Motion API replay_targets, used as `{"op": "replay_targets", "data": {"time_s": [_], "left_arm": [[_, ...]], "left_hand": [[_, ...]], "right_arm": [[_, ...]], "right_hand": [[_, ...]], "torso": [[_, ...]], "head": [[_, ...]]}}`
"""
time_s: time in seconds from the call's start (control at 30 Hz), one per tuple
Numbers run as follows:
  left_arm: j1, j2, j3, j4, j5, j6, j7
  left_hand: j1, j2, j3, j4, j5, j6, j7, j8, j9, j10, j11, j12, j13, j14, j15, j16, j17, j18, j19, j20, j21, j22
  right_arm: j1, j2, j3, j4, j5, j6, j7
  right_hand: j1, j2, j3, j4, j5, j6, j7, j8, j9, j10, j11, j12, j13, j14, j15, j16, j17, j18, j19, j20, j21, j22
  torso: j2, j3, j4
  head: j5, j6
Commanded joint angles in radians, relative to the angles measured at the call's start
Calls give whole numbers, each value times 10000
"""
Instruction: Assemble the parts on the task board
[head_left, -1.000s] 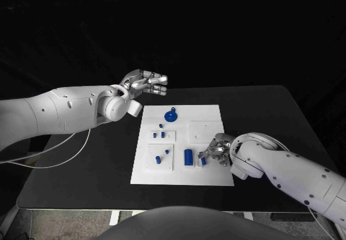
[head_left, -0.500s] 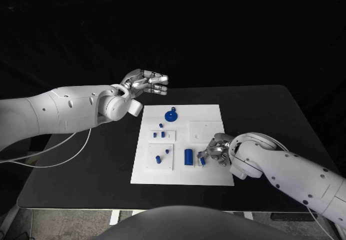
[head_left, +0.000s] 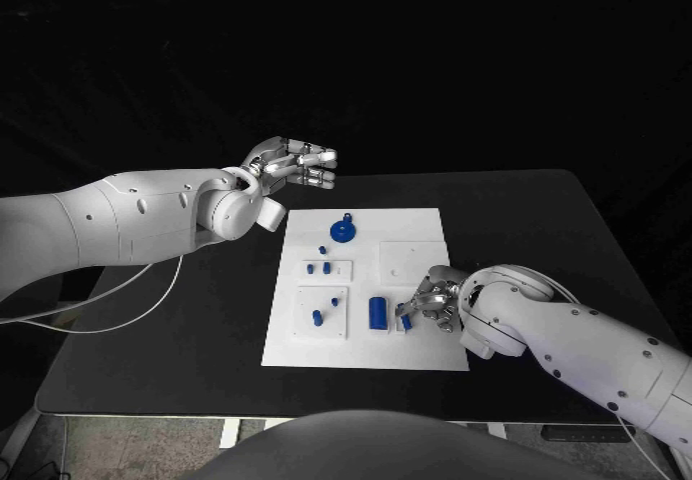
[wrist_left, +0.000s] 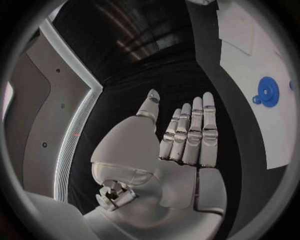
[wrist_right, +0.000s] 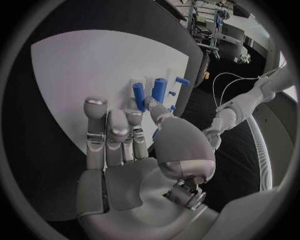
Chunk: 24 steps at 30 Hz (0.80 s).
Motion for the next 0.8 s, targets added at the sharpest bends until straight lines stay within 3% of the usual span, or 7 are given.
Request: {"op": "replay_targets", "data": {"time_s": [0.03,0.8], "left_arm": [[7,13,8,5,56,168,60],[9,30,8,-31,31,219,38]], "left_hand": [[-24,93,-10,3,23,-15,-7,-3,-13,1,37,-29,2,-51,46,-37,-2,41,23,66,-29,1],[-27,85,-14,2,23,-35,-4,-6,-14,-11,39,-30,1,-64,52,-39,-4,40,16,70,-30,1]], "right_arm": [[-32,20,-23,33,-46,206,29],[-32,-19,-29,131,-67,213,148]], "right_hand": [[8,100,-28,-5,-14,54,-21,44,12,4,-38,-23,15,50,-34,-6,-10,-204,416,-43,-37,-9],[46,91,-87,-45,-15,52,-23,44,-5,-15,-38,-62,-2,43,-36,-44,-30,-203,410,-45,-87,-33]], "torso": [[0,-3,0],[7,9,-2]], "head": [[4,-4],[12,-54]]}}
